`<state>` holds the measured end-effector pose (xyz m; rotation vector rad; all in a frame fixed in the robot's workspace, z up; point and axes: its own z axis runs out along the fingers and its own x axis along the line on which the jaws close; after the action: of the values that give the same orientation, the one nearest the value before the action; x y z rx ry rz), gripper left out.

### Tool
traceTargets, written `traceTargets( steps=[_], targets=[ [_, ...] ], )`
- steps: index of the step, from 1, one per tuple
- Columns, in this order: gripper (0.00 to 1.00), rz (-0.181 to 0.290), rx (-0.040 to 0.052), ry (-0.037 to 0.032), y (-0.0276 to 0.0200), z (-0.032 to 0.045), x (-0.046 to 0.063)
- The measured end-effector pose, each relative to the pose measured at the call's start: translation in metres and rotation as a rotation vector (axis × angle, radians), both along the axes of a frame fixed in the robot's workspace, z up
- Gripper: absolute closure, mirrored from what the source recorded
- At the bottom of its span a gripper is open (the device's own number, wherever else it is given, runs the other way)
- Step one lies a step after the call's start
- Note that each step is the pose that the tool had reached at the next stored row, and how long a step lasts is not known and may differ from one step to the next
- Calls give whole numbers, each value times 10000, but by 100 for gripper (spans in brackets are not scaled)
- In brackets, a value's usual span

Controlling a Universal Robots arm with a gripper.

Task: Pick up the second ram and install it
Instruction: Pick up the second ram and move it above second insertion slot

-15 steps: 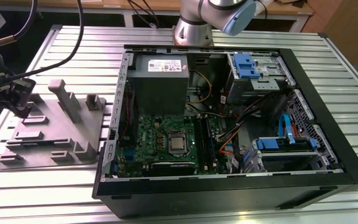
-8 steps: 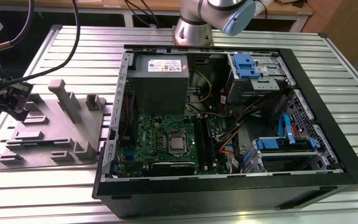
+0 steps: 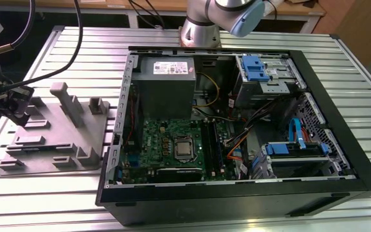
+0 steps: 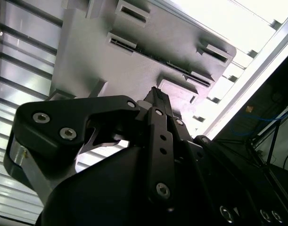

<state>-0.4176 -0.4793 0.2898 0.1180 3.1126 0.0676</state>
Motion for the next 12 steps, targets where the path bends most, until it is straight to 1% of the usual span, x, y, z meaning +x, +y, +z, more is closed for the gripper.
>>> traceTargets(
  steps=[7,9,12],
  targets=[
    [90,15,0,0,0,-1,0],
    [90,214,0,-1,1,-4,0],
    [90,764,0,0,0,-10,0]
  ],
)
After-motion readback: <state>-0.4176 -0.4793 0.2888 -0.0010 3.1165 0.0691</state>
